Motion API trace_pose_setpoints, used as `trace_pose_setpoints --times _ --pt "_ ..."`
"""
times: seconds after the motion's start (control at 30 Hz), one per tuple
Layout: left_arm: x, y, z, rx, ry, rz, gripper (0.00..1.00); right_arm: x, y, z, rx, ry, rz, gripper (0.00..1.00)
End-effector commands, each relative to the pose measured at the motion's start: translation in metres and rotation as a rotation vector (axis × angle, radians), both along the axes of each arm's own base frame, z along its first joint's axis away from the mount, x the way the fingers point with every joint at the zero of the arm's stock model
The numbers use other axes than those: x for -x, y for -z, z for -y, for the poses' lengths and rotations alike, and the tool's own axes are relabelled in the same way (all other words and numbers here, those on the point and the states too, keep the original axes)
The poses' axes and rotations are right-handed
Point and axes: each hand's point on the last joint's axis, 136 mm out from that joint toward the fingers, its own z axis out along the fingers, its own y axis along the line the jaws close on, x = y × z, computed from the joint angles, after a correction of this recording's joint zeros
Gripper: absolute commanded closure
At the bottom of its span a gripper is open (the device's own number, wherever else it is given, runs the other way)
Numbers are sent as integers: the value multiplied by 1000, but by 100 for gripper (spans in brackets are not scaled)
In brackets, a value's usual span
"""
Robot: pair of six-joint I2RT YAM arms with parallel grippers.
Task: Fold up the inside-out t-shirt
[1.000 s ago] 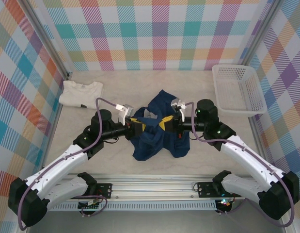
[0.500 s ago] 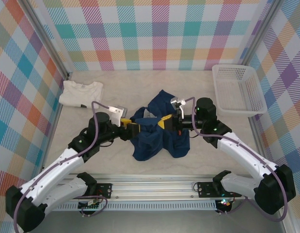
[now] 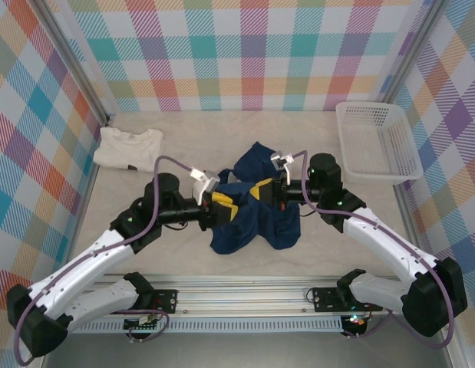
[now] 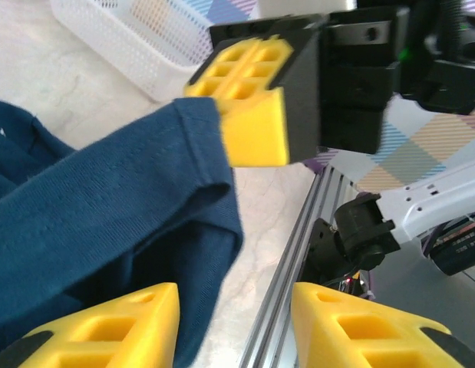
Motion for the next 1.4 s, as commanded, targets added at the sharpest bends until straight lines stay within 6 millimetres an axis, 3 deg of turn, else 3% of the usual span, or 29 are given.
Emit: trace_pose_setpoints --times 0.0,0.3,0.47,0.63,0.77,0.87,1.03,1.17,1.37 --pt "-12 -19 13 18 11 59 55 0 -17 -1 -25 -3 34 100" --pt "-49 -13 19 -45 -102 82 55 4 -18 1 -22 -11 43 100" --pt "-49 -9 29 -32 -54 64 59 5 -19 1 -26 -14 52 100" --pt "-44 -14 36 -7 0 55 77 3 -17 2 -15 2 59 100" --pt "-44 -21 24 -11 -40 61 98 -4 -6 9 57 63 88 100" --pt "-39 -32 17 -1 -61 3 100 -15 5 21 170 157 178 99" --pt "-30 -34 28 -44 -37 -323 100 -34 17 24 390 303 338 74" --pt "-38 -36 26 -43 -130 -454 100 -43 26 29 541 373 403 63" --pt "-52 -36 3 -115 -307 -451 100 -15 15 19 396 274 443 55"
